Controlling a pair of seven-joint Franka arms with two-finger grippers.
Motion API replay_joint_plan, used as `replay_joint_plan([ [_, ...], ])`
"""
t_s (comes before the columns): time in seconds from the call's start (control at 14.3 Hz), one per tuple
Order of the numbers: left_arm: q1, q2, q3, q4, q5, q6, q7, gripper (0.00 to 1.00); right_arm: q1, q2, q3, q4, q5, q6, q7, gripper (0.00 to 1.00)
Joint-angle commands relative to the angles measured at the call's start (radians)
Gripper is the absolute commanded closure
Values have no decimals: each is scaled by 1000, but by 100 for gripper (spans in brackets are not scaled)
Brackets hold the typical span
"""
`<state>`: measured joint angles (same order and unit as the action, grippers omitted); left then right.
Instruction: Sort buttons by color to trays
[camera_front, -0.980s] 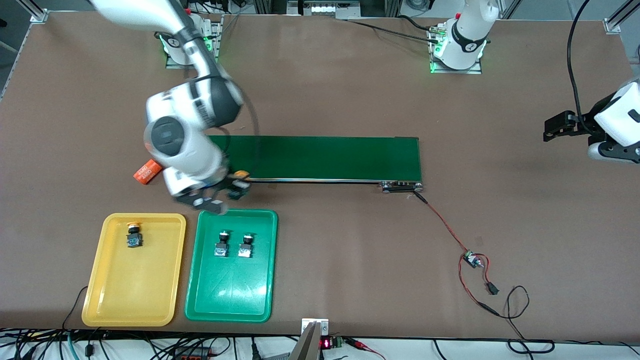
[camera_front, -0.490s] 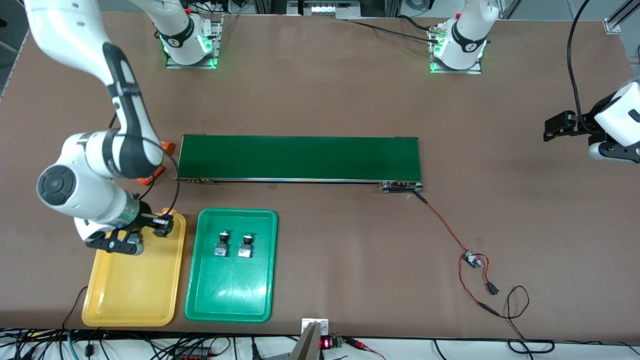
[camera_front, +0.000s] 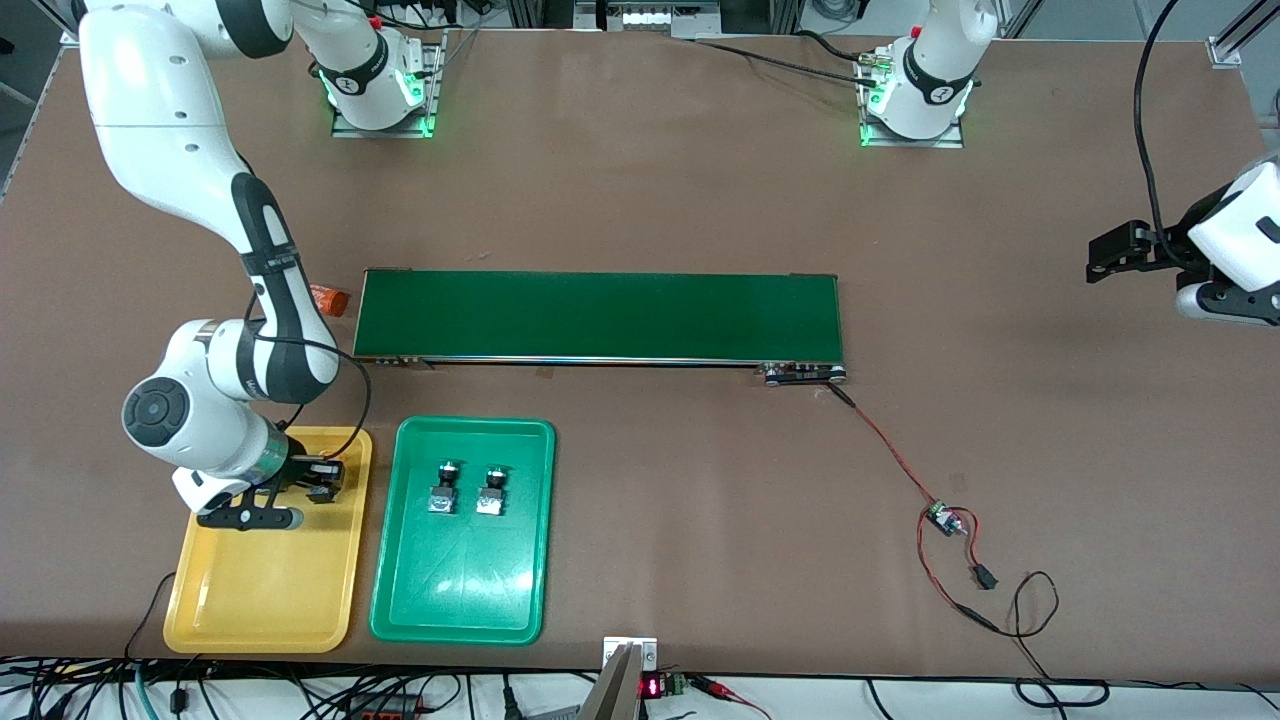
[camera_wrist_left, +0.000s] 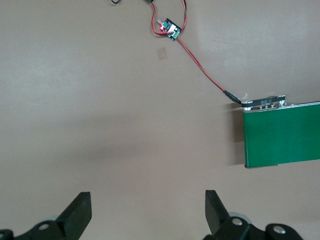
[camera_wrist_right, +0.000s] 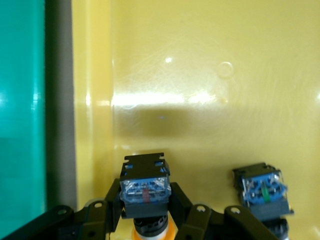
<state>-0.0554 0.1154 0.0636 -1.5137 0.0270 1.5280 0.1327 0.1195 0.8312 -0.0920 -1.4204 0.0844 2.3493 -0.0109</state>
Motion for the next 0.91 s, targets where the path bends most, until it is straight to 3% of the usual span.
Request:
replay_joint_plan([
  [0.0,-4,9,-2,30,16,-23,1,0,-26,32,8,34,-11,15,-67,80],
  [0.07,-6,9,-4,30,14,-23,-1,0,-29,37,8,32,-9,21,-55,9],
  [0.14,-6,9,-4,30,14,-23,-1,0,-29,29,8,31,-5,16,-58,0],
  [0.28,-6,9,-4,30,14,-23,-1,0,-23,-27,9,6,1,-16,-54,0],
  [0.56,-6,9,-4,30,14,-23,2,0,-28,-254,8,-2,-2,-325,-26,0],
  [0.84,-6,9,-2,30,13,-22,7,0,-37,-395,-29,-2,-12,-513,-24,0],
])
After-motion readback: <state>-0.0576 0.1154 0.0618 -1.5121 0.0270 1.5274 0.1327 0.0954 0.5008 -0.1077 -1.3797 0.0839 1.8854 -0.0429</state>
